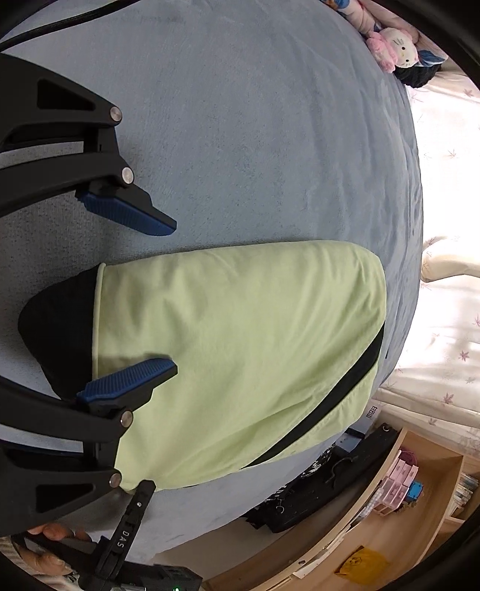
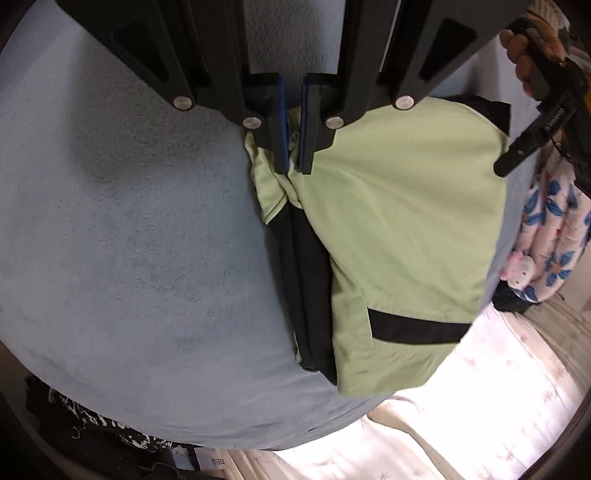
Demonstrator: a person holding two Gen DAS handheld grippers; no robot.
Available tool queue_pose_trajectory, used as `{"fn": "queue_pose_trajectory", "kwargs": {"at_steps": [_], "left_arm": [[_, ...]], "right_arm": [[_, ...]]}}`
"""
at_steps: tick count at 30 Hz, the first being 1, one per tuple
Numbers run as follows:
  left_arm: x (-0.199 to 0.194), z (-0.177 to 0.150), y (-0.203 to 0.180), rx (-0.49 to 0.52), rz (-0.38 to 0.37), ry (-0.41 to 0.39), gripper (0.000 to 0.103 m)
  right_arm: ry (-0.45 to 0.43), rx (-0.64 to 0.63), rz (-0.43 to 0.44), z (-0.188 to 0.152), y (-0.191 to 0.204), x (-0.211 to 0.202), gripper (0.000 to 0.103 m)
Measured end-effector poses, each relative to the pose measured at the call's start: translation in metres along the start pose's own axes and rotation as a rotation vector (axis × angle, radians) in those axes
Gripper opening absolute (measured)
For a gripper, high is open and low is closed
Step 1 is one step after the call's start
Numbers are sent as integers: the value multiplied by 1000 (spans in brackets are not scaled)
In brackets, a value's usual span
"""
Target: Fold large clothes
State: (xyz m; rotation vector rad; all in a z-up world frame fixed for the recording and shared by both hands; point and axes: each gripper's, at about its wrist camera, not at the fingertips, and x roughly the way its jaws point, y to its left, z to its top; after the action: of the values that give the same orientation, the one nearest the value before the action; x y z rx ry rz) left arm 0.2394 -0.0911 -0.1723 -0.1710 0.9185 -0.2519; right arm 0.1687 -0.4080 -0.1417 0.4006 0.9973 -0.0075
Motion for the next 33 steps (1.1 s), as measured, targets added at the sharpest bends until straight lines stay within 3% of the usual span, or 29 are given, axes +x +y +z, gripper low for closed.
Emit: {"fn": "queue_pose_trajectory", "kwargs": {"at_steps": [3,6,10,13,17,22,26,27,28,29,33], "left_arm": [[0,4,-6,22,3,6,68],[-2,5,-13,56,-3,13,68],[-6,13,-12,70,-24,32,68],[-12,27,1,21,-81,19,68],[-11,56,19,-40,-102,-4,68],[8,81,45,-112,-135,17,68],[25,91,54,-148,-162,46,68],[28,90,53,-149,-161,50,68],[32,91,53,-149,-158,57,68],[34,91,51,-148,-158,60,68],[42,91,40,-135,-163,71,68]], "right_arm": [[11,-90,-35,10,17,-9,7],[-14,-116,7,32,25,-21,13],[-74,-99,81,72,33,-30,52],[-88,-102,108,106,39,-17,53],[-52,-75,129,147,41,21,53],[-1,-88,113,168,45,58,53],[40,-109,159,167,48,76,53],[44,-124,157,167,50,78,49],[44,-147,143,164,54,79,20],[47,-178,113,161,57,80,1],[-47,-223,-45,158,60,57,1]]}}
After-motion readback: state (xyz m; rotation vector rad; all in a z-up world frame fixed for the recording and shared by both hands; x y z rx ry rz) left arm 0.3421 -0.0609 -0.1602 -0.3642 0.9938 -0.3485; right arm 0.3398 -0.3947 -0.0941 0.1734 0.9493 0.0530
